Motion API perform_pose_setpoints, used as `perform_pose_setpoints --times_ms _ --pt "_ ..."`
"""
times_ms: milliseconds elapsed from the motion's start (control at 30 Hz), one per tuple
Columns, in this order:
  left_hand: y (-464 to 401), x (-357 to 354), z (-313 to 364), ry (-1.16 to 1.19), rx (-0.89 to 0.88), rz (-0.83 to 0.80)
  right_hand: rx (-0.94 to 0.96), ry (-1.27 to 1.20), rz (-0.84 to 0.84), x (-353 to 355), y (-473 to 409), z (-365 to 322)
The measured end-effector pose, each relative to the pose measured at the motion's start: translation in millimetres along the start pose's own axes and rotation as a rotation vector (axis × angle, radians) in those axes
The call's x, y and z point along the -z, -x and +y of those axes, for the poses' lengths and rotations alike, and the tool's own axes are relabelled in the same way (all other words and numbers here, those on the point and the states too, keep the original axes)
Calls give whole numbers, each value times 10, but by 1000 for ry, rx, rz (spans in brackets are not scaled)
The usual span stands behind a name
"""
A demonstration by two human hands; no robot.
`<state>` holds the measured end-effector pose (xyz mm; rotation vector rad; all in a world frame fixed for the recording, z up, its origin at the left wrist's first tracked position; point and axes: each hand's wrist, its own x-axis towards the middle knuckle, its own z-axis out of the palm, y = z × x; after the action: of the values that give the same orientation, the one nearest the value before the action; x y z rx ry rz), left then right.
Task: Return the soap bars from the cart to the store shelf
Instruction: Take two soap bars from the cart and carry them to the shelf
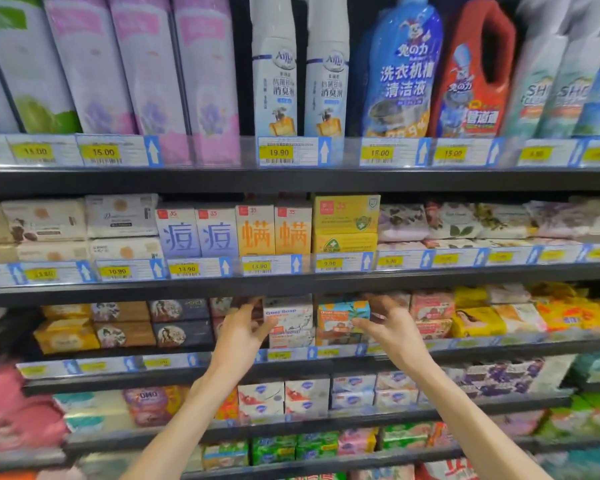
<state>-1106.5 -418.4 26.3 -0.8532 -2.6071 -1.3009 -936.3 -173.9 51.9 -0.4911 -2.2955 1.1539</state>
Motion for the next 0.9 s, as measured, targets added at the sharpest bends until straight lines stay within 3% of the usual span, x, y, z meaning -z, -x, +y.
perform_pose_setpoints --times_ms 167,400,900 --pt "64 -33 47 -1 -34 61 32 -20 53 -189 57 20" --pt "63 -60 57 -44 -57 85 133 227 180 -326 82 28" --pt "73 -231 38 -131 -131 168 196 624 280 -460 15 42"
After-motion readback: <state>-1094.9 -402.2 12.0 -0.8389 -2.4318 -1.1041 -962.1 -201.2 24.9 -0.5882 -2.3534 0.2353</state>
